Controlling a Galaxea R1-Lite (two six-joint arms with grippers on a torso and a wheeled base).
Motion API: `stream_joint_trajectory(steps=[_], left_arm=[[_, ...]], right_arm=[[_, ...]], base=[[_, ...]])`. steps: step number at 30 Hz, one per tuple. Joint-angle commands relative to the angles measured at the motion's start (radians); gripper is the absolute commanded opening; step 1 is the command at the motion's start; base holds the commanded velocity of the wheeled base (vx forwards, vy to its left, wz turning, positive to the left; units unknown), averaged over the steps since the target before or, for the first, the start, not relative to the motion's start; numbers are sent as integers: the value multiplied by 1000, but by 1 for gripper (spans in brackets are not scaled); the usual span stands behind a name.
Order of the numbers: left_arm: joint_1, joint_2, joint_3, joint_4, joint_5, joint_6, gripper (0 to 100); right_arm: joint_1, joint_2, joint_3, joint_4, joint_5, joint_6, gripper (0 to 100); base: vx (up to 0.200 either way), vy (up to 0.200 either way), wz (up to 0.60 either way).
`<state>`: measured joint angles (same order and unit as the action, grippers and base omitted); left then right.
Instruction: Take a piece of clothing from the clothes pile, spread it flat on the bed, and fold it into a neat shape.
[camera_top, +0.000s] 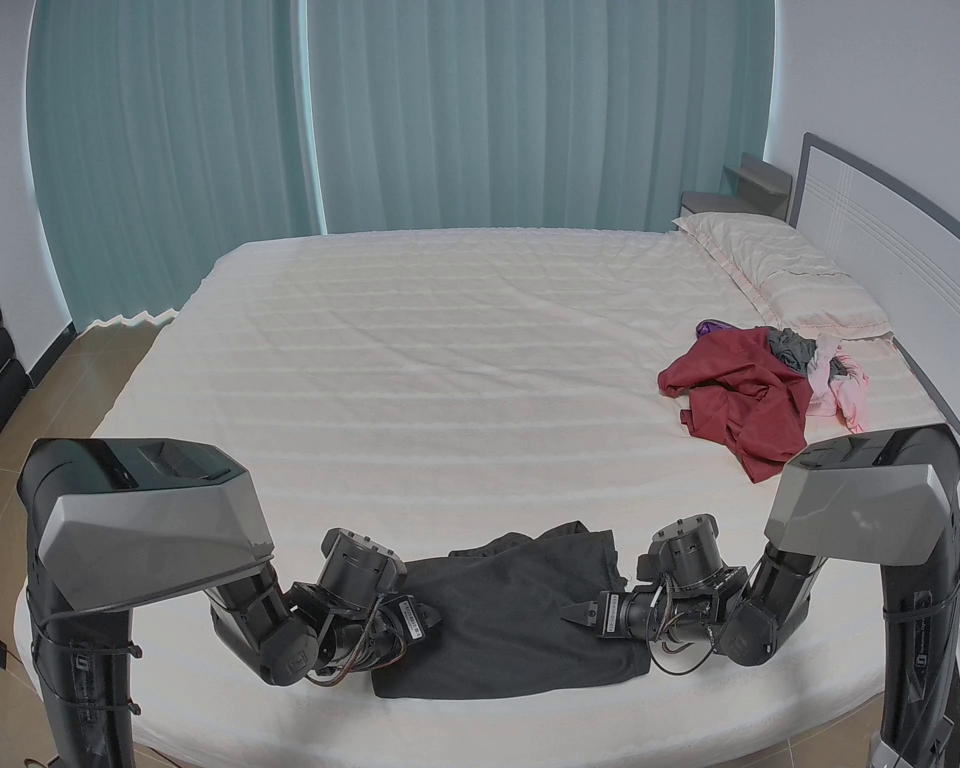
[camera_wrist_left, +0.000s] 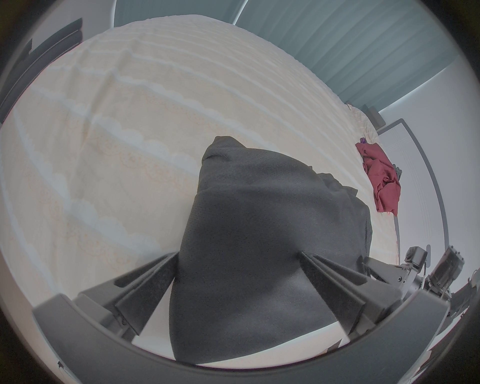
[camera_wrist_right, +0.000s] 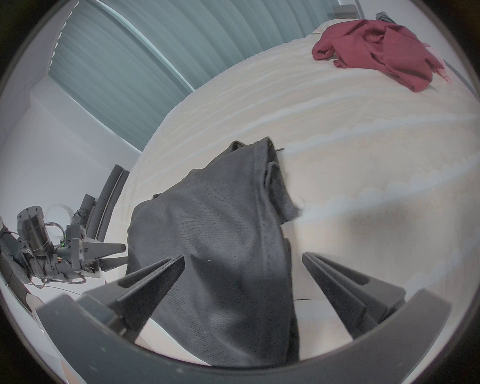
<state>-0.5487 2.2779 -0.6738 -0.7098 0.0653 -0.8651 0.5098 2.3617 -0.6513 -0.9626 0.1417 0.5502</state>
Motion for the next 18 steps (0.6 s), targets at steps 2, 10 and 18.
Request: stream_joint_trajectory(steps=[2, 10, 18], left_arm=[[-2, -3, 3, -2, -2, -6, 0], [1, -24, 28, -2, -4, -40, 0], [9, -141, 73, 0, -39, -83, 0]], right_arm=[[-1, 4, -4, 1, 2, 5, 0], [-7, -6, 7, -13, 27, 47, 0], [-1, -39, 25, -27, 29, 166, 0]], base=[[0, 0, 0], [0, 0, 0], [0, 0, 0]])
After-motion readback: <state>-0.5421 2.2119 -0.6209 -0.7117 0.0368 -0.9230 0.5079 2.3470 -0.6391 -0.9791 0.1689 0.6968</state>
